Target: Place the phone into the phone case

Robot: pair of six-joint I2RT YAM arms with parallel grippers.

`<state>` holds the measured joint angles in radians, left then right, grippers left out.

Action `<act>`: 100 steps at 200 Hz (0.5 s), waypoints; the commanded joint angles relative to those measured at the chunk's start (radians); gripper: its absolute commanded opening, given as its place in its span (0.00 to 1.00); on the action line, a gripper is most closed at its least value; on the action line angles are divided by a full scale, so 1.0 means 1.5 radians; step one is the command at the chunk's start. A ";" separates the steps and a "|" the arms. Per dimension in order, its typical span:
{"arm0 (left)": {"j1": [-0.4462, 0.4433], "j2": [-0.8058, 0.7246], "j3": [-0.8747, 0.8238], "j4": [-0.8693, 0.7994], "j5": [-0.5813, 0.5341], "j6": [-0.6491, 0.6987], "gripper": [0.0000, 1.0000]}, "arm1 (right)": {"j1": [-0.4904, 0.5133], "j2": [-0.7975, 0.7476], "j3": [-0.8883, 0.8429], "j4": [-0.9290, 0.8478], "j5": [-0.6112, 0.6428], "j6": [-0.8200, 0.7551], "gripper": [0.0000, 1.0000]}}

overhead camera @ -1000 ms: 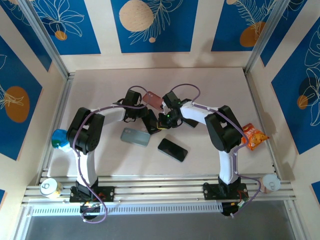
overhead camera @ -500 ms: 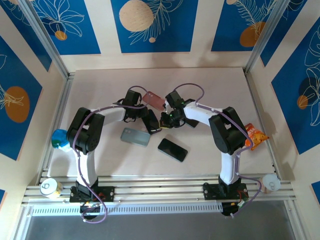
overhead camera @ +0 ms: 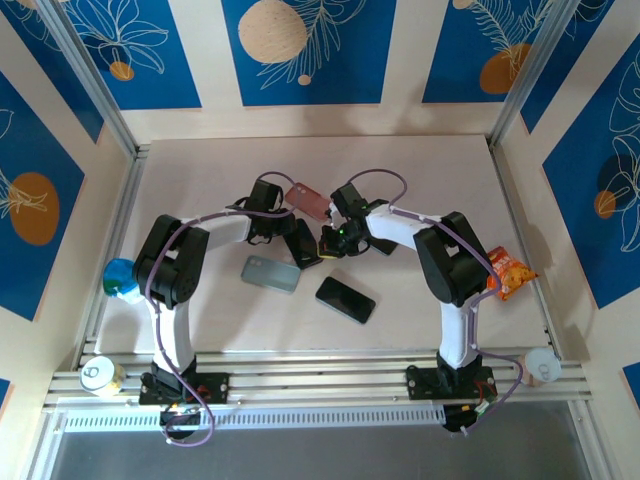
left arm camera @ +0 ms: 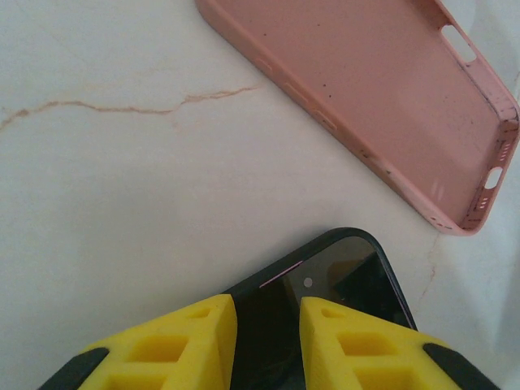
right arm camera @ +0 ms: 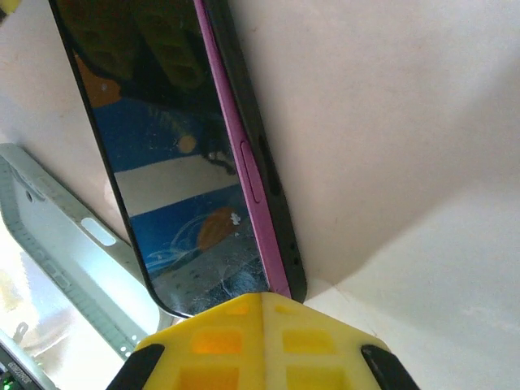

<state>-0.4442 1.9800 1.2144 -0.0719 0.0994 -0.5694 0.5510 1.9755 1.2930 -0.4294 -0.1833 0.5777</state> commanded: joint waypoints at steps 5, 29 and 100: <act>-0.016 0.034 -0.025 -0.100 0.028 -0.004 0.28 | 0.009 0.036 -0.007 -0.011 0.007 -0.001 0.00; -0.016 0.036 -0.027 -0.098 0.030 -0.005 0.28 | 0.018 0.053 -0.004 -0.023 0.029 -0.007 0.00; -0.016 0.034 -0.033 -0.104 0.026 0.000 0.28 | 0.022 0.017 -0.025 0.006 0.031 0.005 0.00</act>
<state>-0.4442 1.9800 1.2118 -0.0708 0.0990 -0.5690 0.5598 1.9835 1.2972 -0.4252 -0.1757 0.5777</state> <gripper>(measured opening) 0.278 0.047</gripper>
